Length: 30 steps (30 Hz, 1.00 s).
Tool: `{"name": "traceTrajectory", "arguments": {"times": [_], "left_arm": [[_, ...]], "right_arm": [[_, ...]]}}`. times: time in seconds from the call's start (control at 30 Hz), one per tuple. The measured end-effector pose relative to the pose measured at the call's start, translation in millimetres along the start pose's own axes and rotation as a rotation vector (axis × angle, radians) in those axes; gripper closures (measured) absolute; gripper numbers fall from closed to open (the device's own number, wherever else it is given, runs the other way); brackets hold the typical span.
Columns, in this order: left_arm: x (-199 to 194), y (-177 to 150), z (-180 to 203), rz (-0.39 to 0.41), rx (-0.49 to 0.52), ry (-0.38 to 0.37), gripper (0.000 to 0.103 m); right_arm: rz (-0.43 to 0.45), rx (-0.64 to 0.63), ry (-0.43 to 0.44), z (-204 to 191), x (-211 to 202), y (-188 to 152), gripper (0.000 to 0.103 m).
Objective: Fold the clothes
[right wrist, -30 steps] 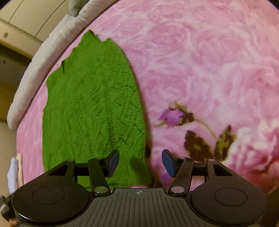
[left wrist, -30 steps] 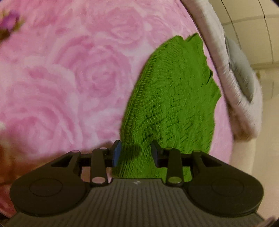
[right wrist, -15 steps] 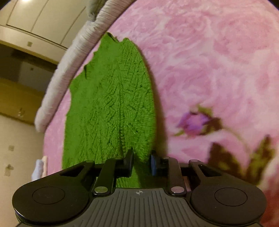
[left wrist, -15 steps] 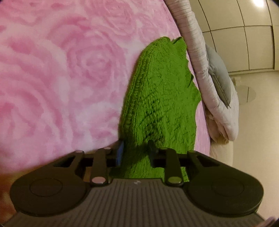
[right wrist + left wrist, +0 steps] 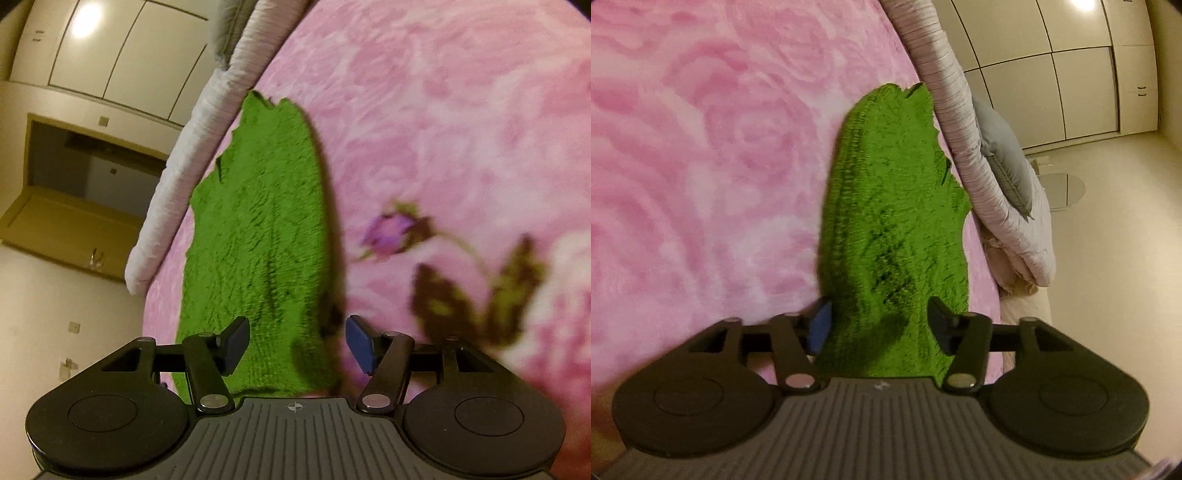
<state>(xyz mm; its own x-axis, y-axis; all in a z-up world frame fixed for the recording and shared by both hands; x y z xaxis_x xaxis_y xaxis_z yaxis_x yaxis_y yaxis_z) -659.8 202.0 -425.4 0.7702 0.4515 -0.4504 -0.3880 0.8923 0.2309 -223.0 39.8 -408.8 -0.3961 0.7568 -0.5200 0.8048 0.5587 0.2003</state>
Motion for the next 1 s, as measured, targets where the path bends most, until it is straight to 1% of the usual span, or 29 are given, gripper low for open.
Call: {"name": "traceTrajectory", "arguments": {"times": [0.03, 0.07, 0.1, 0.13, 0.17, 0.2, 0.27, 0.33, 0.4, 0.47, 0.5, 0.57, 0.6, 0.63, 0.67, 0.7, 0.73, 0.77, 0.8, 0.83, 0.87, 0.9, 0.93, 0.97, 1.0], "left_arm": [[3.1, 0.6, 3.2, 0.0, 0.003, -0.001, 0.047], [5.9, 0.7, 6.0, -0.004, 0.012, 0.002, 0.048], [8.3, 0.0, 8.1, -0.015, 0.033, 0.013, 0.053], [10.7, -0.7, 10.1, -0.025, 0.054, 0.024, 0.072], [11.2, -1.0, 12.8, -0.03, 0.076, 0.036, 0.091], [8.4, -0.6, 16.4, -0.024, 0.101, 0.049, 0.096], [-5.0, 0.0, 28.8, 0.009, 0.193, 0.083, 0.098], [-23.3, -2.9, 46.5, 0.048, 0.316, 0.119, 0.099], [-40.8, -12.0, 63.0, 0.057, 0.408, 0.127, 0.099], [-54.4, -36.4, 76.0, 0.025, 0.497, 0.129, 0.099], [-58.6, -50.7, 80.7, 0.003, 0.552, 0.148, 0.099], [-57.3, -78.6, 75.8, -0.046, 0.666, 0.255, 0.099], [-55.2, -90.3, 65.2, -0.07, 0.69, 0.311, 0.098], [-52.9, -100.3, 51.8, -0.09, 0.687, 0.358, 0.097], [-53.5, -108.1, 43.9, -0.096, 0.685, 0.384, 0.096], [-58.9, -112.3, 45.5, -0.076, 0.684, 0.372, 0.095], [-64.3, -116.5, 47.2, -0.057, 0.684, 0.361, 0.093], [-69.4, -120.3, 50.7, -0.038, 0.696, 0.355, 0.09], [-73.6, -123.6, 57.6, -0.021, 0.733, 0.357, 0.09], [-78.0, -128.2, 65.3, -0.004, 0.783, 0.361, 0.088], [-81.3, -135.4, 74.4, 0.009, 0.858, 0.367, 0.081], [-82.6, -143.2, 83.6, 0.019, 0.936, 0.367, 0.076], [-82.7, -151.8, 92.3, 0.024, 1.015, 0.368, 0.068], [-79.6, -161.9, 99.8, 0.021, 1.097, 0.368, 0.066], [-74.4, -171.7, 105.6, 0.013, 1.173, 0.367, 0.066]], "right_arm": [[0.005, -0.005, -0.016, -2.3, 6.0, -0.6, 0.042], [0.009, -0.021, -0.033, -6.4, 12.2, -1.6, 0.042], [0.004, -0.038, -0.052, -8.6, 17.3, -2.8, 0.046], [-0.002, -0.055, -0.071, -10.7, 22.4, -4.0, 0.055], [-0.007, -0.072, -0.089, -12.9, 27.5, -5.2, 0.082], [-0.009, -0.086, -0.107, -14.6, 30.8, -6.0, 0.096], [0.018, -0.093, -0.126, -15.9, 24.9, -4.7, 0.097], [0.052, -0.104, -0.11, -21.2, 6.5, -3.8, 0.097], [0.06, -0.102, -0.129, -13.7, -10.5, -9.6, 0.098], [0.068, -0.1, -0.148, -6.2, -27.5, -15.3, 0.098], [0.072, -0.099, -0.157, -2.4, -36.1, -18.2, 0.098], [0.08, -0.097, -0.176, 5.1, -53.2, -24.0, 0.098], [0.075, -0.092, -0.192, 11.9, -59.4, -28.5, 0.098], [0.052, -0.083, -0.215, 25.2, -59.1, -37.4, 0.098], [0.061, -0.096, -0.194, 27.7, -62.5, -43.1, 0.098], [0.069, -0.116, -0.181, 28.7, -66.0, -48.2, 0.096], [0.075, -0.162, -0.198, 24.0, -70.6, -51.2, 0.094], [0.088, -0.238, -0.227, 16.4, -76.6, -53.6, 0.085], [0.105, -0.325, -0.262, 8.1, -82.4, -56.5, 0.076], [0.135, -0.449, -0.315, -2.2, -86.9, -61.2, 0.072], [0.163, -0.576, -0.364, -12.8, -91.3, -67.0, 0.065], [0.184, -0.714, -0.397, -23.6, -94.1, -77.7, 0.06], [0.199, -0.848, -0.421, -33.6, -95.2, -90.4, 0.058], [0.201, -0.979, -0.437, -42.2, -94.0, -106.2, 0.055], [0.191, -1.088, -0.442, -49.7, -89.2, -120.3, 0.054]]}}
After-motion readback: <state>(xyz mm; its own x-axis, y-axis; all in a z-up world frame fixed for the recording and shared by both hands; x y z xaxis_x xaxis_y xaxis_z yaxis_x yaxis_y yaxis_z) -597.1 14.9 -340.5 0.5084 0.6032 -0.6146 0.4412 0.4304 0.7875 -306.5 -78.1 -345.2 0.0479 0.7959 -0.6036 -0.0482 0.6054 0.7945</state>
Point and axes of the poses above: each gripper's, at about its wrist camera, not at the fingertips, and x roughly the way its jaws point, z to its right, y to its top, the point moved 7 cm from there along x, roughly the way its jaws point, and after that the axes turned 3 degrees about x, right-handed, at the moved point
